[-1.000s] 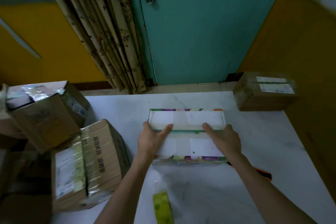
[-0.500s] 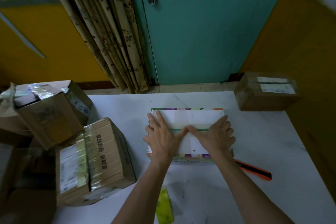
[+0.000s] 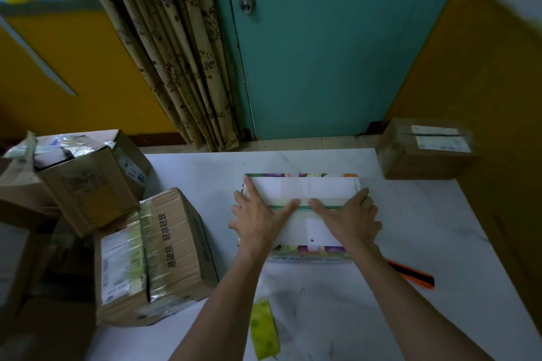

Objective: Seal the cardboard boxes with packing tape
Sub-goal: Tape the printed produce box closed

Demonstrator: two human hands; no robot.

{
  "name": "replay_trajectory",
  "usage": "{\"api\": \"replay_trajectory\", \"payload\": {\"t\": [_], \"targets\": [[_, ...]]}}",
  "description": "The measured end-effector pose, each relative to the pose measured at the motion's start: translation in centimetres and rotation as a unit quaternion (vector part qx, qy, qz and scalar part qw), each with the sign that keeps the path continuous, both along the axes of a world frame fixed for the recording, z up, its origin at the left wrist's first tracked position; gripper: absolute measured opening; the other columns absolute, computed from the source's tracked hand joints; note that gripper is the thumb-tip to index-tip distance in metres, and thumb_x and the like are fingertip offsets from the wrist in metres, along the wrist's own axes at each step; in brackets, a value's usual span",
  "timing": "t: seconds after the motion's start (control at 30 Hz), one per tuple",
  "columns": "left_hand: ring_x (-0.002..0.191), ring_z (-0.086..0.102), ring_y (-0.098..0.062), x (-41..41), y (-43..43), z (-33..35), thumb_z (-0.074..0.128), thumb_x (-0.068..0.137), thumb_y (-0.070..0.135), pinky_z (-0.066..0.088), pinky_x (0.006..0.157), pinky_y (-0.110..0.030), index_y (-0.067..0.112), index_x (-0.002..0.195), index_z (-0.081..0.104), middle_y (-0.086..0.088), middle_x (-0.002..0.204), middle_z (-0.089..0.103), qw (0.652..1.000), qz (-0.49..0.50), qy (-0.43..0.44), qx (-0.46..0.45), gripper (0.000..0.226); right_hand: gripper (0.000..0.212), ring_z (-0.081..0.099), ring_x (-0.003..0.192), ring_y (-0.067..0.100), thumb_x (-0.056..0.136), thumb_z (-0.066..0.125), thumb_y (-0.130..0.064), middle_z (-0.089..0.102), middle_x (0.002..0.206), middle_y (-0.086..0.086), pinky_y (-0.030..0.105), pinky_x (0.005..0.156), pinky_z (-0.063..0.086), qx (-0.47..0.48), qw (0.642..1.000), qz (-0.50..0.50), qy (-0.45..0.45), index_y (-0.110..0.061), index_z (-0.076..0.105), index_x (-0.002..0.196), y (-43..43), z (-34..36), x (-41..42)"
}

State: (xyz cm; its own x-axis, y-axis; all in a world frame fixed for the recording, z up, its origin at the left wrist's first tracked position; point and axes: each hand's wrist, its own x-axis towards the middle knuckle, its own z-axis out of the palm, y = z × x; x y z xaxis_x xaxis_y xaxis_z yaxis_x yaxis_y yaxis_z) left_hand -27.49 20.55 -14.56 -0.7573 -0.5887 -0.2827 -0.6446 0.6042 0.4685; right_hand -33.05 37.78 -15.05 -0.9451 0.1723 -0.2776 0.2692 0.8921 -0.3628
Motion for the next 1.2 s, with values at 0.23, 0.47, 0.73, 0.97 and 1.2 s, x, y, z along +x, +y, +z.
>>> {"api": "replay_trajectory", "payload": {"t": [0.23,0.47,0.73,0.97,1.2], "targets": [[0.122,0.051,-0.031,0.1,-0.3,-0.4,0.068,0.072,0.079,0.051,0.091,-0.051,0.025,0.159,-0.001,-0.010,0.139,0.043,0.998,0.019,0.053,0.017,0.123,0.111,0.054,0.120,0.036,0.070,0.071,-0.072,0.046,0.140,0.016,0.043,0.086,0.052,-0.078,0.996,-0.006,0.032,-0.003,0.028,0.146,0.7,-0.3,-0.6],[0.119,0.062,-0.029,1.6,-2.3,-1.0,0.058,0.100,0.045,0.050,0.096,-0.042,0.015,0.158,0.031,-0.010,0.133,0.064,0.982,0.061,0.159,0.078,0.071,0.027,0.066,0.083,0.034,0.104,0.044,-0.023,0.069,0.090,0.017,0.028,0.062,0.037,-0.139,0.979,0.031,0.143,-0.005,0.063,0.106,3.7,-1.2,-0.9],[0.083,0.065,-0.018,2.2,-2.8,-1.0,0.053,0.102,0.046,0.050,0.064,-0.031,0.020,0.112,0.048,-0.001,0.100,0.068,0.984,0.019,0.139,0.107,0.029,0.082,0.055,0.114,0.036,0.089,0.051,-0.066,0.052,0.133,0.014,0.043,0.086,0.050,-0.117,0.992,0.037,0.001,-0.018,0.022,0.149,3.1,-0.5,0.4],[0.102,0.061,-0.018,1.8,-2.5,-1.0,0.076,0.059,0.080,0.059,0.086,-0.047,0.028,0.135,0.033,0.009,0.115,0.057,0.991,-0.005,0.047,0.122,0.102,0.114,0.055,0.120,0.033,0.070,0.072,-0.071,0.051,0.138,0.011,0.042,0.094,0.051,-0.158,0.986,0.029,-0.034,-0.016,0.015,0.152,3.0,-0.9,-0.4],[0.095,0.063,-0.024,2.5,-3.9,-1.0,0.051,0.101,0.049,0.057,0.083,-0.041,0.017,0.154,0.024,-0.002,0.114,0.062,0.988,-0.060,0.053,0.131,0.067,0.049,0.060,0.111,0.035,0.102,0.047,-0.037,0.061,0.129,0.012,0.038,0.086,0.048,-0.193,0.978,0.071,0.013,-0.019,0.038,0.147,5.2,-0.8,-0.1]]}}
